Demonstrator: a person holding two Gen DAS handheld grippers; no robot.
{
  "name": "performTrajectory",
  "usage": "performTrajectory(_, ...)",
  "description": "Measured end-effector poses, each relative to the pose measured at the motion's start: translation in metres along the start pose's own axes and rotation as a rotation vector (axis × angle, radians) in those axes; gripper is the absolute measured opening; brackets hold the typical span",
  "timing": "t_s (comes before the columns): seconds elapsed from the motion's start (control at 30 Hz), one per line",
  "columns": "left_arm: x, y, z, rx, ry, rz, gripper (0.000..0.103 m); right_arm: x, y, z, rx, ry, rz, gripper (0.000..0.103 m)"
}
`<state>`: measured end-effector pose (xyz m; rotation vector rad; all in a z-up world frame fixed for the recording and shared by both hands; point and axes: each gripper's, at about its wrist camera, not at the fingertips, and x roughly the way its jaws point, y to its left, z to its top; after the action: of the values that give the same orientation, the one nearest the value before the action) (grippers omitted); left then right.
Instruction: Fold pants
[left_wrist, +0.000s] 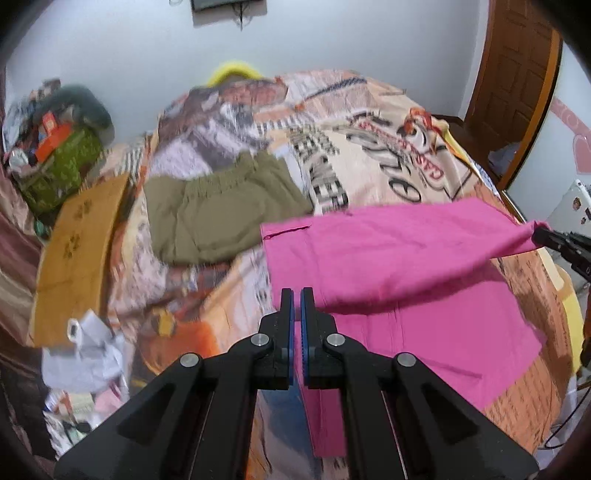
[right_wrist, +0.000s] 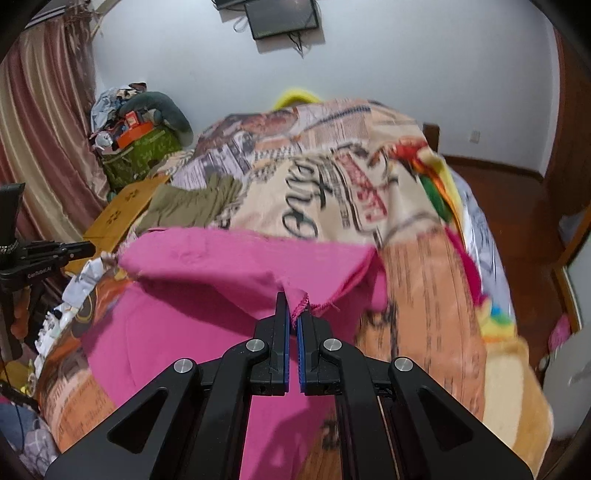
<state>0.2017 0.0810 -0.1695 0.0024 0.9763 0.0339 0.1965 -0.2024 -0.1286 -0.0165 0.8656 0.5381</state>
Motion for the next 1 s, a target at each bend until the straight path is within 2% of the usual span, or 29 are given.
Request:
performTrajectory(0.17, 0.011, 0.004, -0.024, -0.028, 0.054, -0.018, 0.004, 0.005, -0.008, -0.030, 0.044, 0.079, -0.017, 0.003)
performTrajectory(0.3, 0.015, 0.003, -0.035, -0.024, 0.072, -0.002, 0.004, 0.008, -0.015, -0.050, 0.081, 0.136, -0.041, 0.003)
performTrajectory(0.43, 0.014, 0.001, -0.036, -0.015, 0.067, 0.004, 0.012, -0.002, -0.020, -0.056, 0.106, 0.143, -0.058, 0.009)
performTrajectory(0.5, 0.012, 0.001, -0.032, -0.019, 0.059, -0.003, 0.029, -0.009, -0.017, -0.053, 0.093, 0.129, -0.060, 0.019)
performTrajectory(0.53, 0.011, 0.000, -0.030, -0.022, 0.050, -0.002, 0.035, -0.012, -0.015, -0.050, 0.080, 0.118, -0.063, 0.028)
performTrajectory(0.57, 0.009, -0.001, -0.027, -0.024, 0.037, 0.004, 0.048, -0.016, -0.011, -0.048, 0.056, 0.099, -0.068, 0.035)
performTrajectory(0.6, 0.005, -0.003, -0.024, -0.024, 0.017, 0.012, 0.061, -0.018, -0.007, -0.045, 0.037, 0.086, -0.071, 0.037)
performTrajectory(0.7, 0.000, -0.008, -0.016, -0.014, -0.019, 0.018, 0.079, -0.019, 0.008, -0.035, -0.020, 0.063, -0.064, 0.049)
performTrajectory(0.77, -0.003, -0.016, -0.009, 0.001, -0.030, 0.010, 0.082, -0.015, 0.019, -0.029, -0.058, 0.062, -0.049, 0.066)
performTrajectory(0.9, -0.001, -0.030, 0.000, 0.026, -0.035, -0.003, 0.095, 0.001, 0.039, -0.021, -0.134, 0.085, -0.023, 0.067)
performTrajectory(1.0, 0.006, -0.039, 0.004, 0.051, -0.028, -0.014, 0.095, 0.018, 0.050, -0.020, -0.171, 0.120, -0.004, 0.067)
